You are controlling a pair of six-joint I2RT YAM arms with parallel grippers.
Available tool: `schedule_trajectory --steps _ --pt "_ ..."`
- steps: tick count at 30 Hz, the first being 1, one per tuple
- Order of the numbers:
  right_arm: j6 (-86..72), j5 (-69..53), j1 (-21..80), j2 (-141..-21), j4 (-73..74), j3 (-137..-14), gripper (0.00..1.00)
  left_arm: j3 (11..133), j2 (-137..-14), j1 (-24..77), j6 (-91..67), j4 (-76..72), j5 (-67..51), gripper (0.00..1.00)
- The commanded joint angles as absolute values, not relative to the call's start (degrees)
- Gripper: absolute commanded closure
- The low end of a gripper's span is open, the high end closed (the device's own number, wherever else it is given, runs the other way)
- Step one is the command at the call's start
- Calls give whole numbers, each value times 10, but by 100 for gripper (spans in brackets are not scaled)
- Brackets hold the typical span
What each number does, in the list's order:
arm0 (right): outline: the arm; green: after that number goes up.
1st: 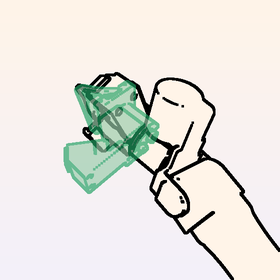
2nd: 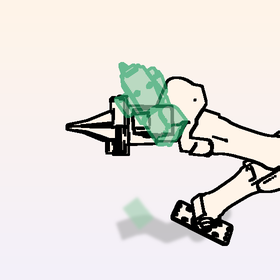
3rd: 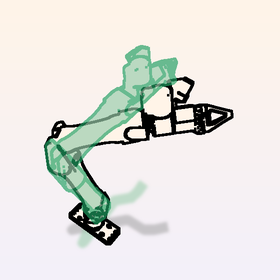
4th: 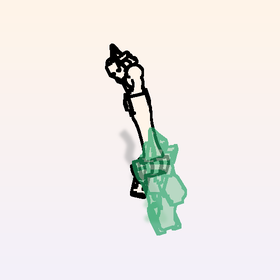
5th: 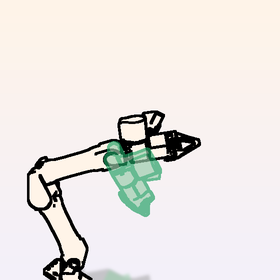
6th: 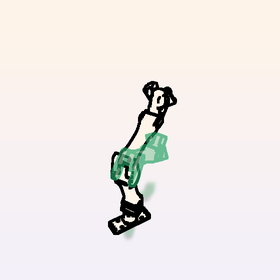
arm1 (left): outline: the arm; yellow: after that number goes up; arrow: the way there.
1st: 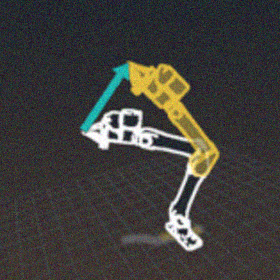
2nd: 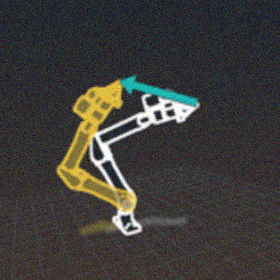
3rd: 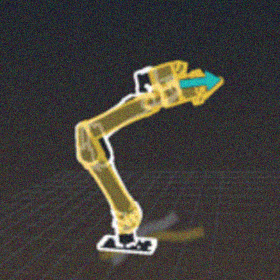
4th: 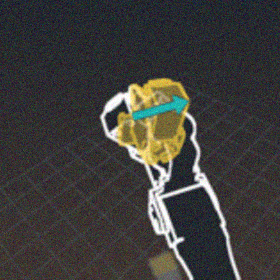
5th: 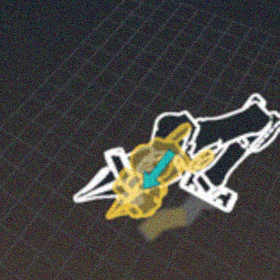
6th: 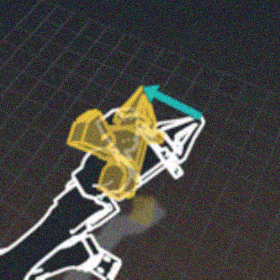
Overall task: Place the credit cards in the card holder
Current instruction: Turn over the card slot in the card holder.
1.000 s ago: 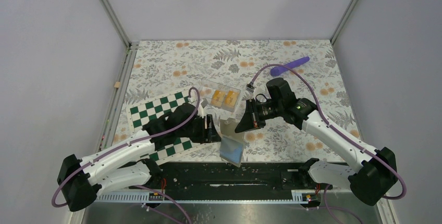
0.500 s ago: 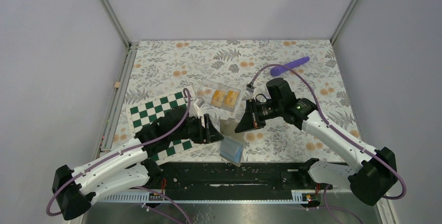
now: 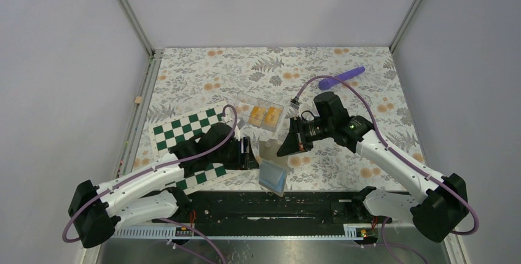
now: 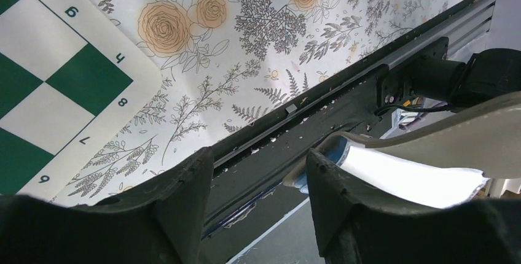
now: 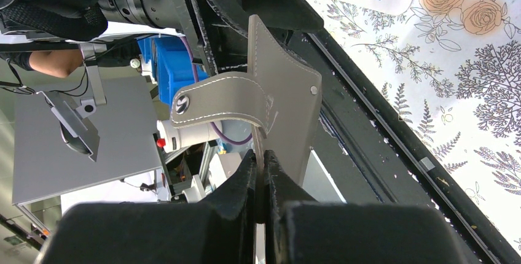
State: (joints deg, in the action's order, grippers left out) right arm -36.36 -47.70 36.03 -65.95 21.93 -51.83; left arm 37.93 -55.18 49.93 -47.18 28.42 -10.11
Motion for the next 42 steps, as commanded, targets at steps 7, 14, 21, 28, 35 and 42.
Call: schedule_trajectory --steps 7,14,21,28,35,42 --pt "-368 -500 358 -652 199 -514 100 355 -508 501 -481 172 -147 43" --pt "-376 -505 357 -652 187 -507 100 296 -461 500 -519 102 -163 43" --pt "-385 -524 358 -648 176 -503 100 275 -448 495 -532 55 -170 40" --pt "-425 -540 358 -637 139 -488 100 261 -407 482 -536 19 -172 35" --pt "-484 -558 358 -636 88 -482 100 217 -385 453 -570 -33 -188 36" --pt "-555 -575 358 -641 39 -477 100 209 -390 442 -577 -54 -187 31"
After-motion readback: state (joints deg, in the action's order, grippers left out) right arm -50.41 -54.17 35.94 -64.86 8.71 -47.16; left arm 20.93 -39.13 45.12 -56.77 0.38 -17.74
